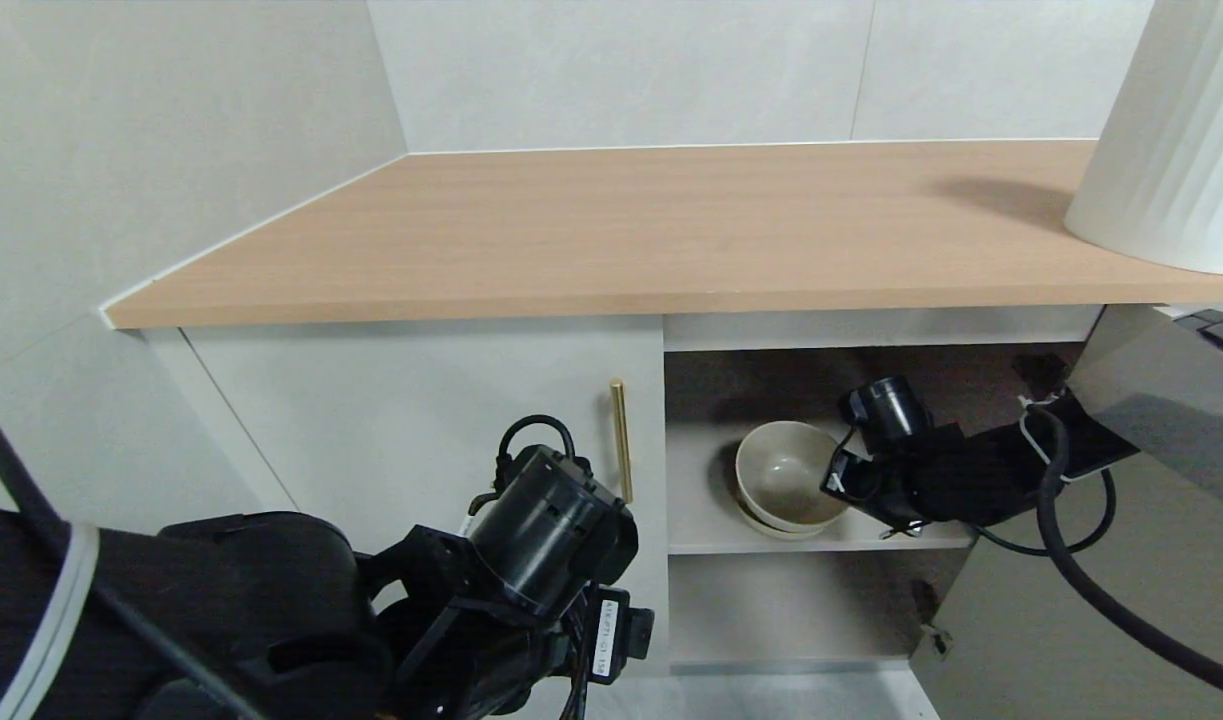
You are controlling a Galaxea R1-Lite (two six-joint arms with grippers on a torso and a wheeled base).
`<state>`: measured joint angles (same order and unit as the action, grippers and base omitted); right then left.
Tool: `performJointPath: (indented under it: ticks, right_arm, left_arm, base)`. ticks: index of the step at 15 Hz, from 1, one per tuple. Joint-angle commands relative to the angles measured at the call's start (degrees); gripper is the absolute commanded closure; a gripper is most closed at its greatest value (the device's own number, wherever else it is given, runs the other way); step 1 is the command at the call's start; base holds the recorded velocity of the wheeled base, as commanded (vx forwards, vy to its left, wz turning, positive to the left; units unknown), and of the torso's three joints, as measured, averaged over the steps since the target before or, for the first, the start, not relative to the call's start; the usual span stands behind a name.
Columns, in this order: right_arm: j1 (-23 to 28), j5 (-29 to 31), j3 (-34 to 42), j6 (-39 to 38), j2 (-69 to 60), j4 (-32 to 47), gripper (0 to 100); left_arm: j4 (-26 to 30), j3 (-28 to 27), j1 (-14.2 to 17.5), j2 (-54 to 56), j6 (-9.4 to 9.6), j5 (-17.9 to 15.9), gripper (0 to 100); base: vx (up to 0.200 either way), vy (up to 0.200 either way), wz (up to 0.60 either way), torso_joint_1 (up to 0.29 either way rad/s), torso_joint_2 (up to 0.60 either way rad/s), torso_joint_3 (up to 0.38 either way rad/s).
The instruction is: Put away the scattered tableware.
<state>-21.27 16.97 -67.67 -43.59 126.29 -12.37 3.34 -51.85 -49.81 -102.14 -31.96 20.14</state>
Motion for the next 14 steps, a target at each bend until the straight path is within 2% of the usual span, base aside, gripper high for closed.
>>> performJointPath:
  ticks: [1,7,9,12,14]
  right_arm:
    - [0.0,-0.01,-0.01,0.0,0.09,-0.02,0]
    - [-0.17,-0.36,1.14,0.09,-2.28,0.16,0]
    - [-1.05,-2.99,4.83,2.11,-8.61,0.24,0]
    - [-2.81,-10.03,13.62,10.11,-21.88,0.6,0]
    - [-5.71,-12.05,19.77,15.73,-29.53,2.09,0]
  left_arm:
    - [0.0,-0.01,-0.02,-0.07,-0.03,0.08,0]
    - [0.0,-0.01,0.06,0.02,-0.03,0.08,0]
    - [0.0,-0.01,0.33,1.6,0.15,0.08,0]
    - [0.35,0.08,1.3,6.96,0.41,0.08,0]
    - [0.79,1.49,3.05,11.79,1.47,0.08,0]
  base:
    - [0.0,0.0,0.0,0.0,0.0,0.0]
    - [0.0,0.0,0.0,0.0,0.0,0.0]
    - [0.0,0.0,0.0,0.0,0.0,0.0]
    - [0.0,0.0,0.0,0.0,0.0,0.0]
    - [0.0,0.0,0.0,0.0,0.0,0.0]
